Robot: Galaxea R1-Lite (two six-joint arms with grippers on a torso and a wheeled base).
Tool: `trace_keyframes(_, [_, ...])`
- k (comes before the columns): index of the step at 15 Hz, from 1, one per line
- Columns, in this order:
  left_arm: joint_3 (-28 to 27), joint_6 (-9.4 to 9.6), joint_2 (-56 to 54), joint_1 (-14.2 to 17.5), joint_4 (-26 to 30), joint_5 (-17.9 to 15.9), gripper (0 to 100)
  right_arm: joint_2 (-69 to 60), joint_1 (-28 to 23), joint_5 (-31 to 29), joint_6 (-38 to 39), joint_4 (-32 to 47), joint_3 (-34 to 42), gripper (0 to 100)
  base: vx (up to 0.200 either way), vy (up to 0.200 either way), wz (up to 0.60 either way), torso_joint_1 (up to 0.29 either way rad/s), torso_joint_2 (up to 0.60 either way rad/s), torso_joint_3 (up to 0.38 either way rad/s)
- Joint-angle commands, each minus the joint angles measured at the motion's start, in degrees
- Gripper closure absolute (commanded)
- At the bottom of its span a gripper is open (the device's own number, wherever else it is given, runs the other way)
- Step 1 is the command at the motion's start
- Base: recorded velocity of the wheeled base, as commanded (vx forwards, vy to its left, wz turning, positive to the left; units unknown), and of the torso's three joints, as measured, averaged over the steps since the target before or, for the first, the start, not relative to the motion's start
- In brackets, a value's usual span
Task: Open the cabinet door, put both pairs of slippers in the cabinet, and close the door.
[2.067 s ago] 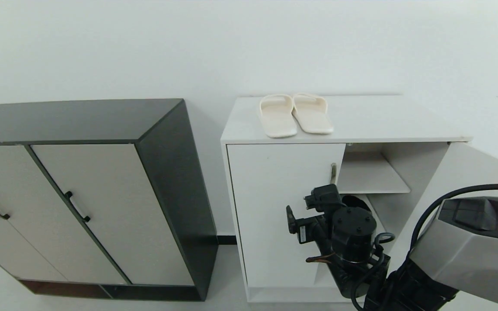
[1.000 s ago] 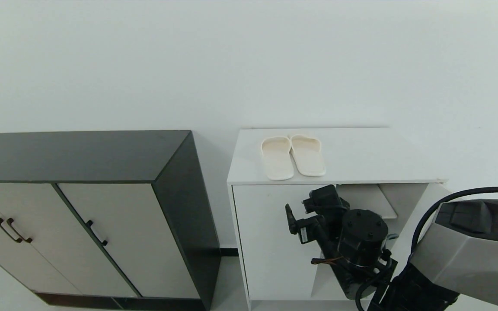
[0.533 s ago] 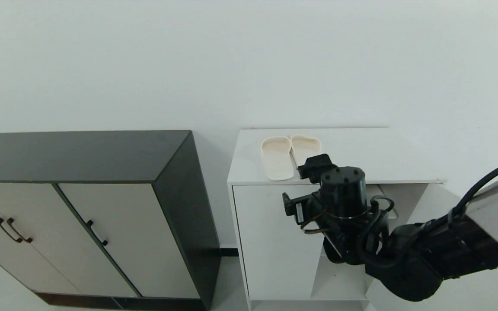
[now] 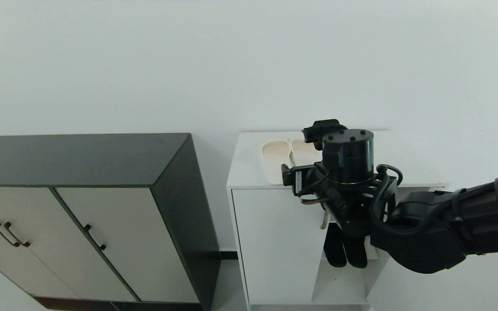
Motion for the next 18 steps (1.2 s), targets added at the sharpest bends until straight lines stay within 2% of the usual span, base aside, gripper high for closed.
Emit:
trace_keyframes(1, [0.00,0.01,0.05,0.02,0.00,0.05,100,1.37,-0.36,0.02,0.08,-0.36,-0.04,0,0.200,0.000,0.00,0.002,0.00,0.002])
trace_keyframes(10, [0.00,-0.08,0.05,-0.07,0.00,0.05,100,6.91,-0.80,2.04,0.08,-3.26,-0.30,0,0.200,0.000,0.00,0.006,0.00,0.001])
trace_keyframes(15, [0.00,-0.16,0.05,0.02,0.00,0.05,100,9.90,-1.41,2.74,0.08,-4.14,-1.53,0,0.000,0.000,0.00,0.000,0.00,0.000])
trace_keyframes(18, [0.00,-0.16,0.05,-0.07,0.00,0.05,100,12.80,-2.56,3.01,0.08,-4.14,-5.31,0,0.000,0.000,0.00,0.000,0.00,0.000])
